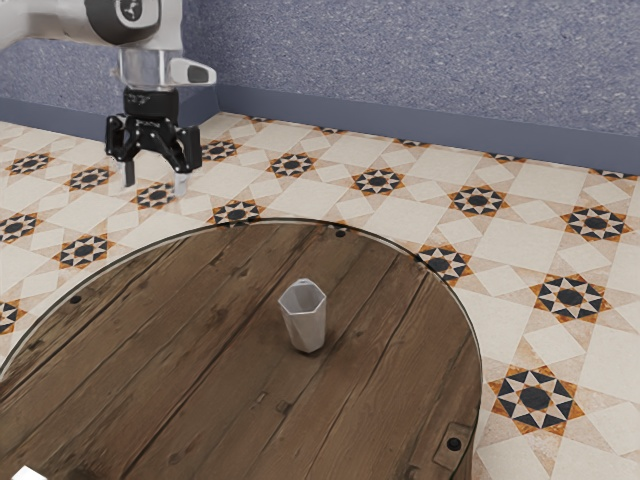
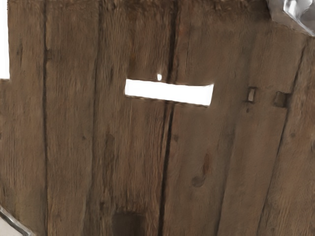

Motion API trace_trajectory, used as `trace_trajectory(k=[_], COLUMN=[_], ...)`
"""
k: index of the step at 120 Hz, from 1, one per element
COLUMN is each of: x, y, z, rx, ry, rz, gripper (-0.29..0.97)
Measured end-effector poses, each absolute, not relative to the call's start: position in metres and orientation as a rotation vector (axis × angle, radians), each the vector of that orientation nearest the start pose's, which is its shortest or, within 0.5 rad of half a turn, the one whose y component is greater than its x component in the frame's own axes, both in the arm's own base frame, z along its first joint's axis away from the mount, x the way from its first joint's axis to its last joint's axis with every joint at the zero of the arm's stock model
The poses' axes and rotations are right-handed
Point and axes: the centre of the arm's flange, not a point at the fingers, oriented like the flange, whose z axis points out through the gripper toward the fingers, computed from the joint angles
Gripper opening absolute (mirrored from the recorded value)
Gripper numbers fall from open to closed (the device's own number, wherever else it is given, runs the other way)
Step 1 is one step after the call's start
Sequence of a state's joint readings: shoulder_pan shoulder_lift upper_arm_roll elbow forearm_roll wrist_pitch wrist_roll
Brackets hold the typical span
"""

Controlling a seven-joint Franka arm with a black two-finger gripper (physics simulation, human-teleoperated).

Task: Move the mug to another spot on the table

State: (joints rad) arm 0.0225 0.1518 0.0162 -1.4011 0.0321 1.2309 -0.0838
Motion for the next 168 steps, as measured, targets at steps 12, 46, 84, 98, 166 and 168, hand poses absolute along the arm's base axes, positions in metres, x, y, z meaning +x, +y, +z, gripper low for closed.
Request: trace_trajectory(k=[12,46,84,98,166,168], x=[0.572,0.640,0.718,0.726,0.734,0.734], y=[0.024,0.015,-0.034,-0.040,-0.057,-0.058], z=[0.599,0.565,0.412,0.375,0.305,0.305], rx=[-3.076,-3.110,-3.163,-3.169,-3.135,-3.134], ry=[-0.193,-0.292,-0.508,-0.622,-0.833,-0.835], rz=[0.320,0.094,0.133,0.166,0.216,0.217], gripper=[0.68,0.68,0.68,0.68,0.68,0.68])
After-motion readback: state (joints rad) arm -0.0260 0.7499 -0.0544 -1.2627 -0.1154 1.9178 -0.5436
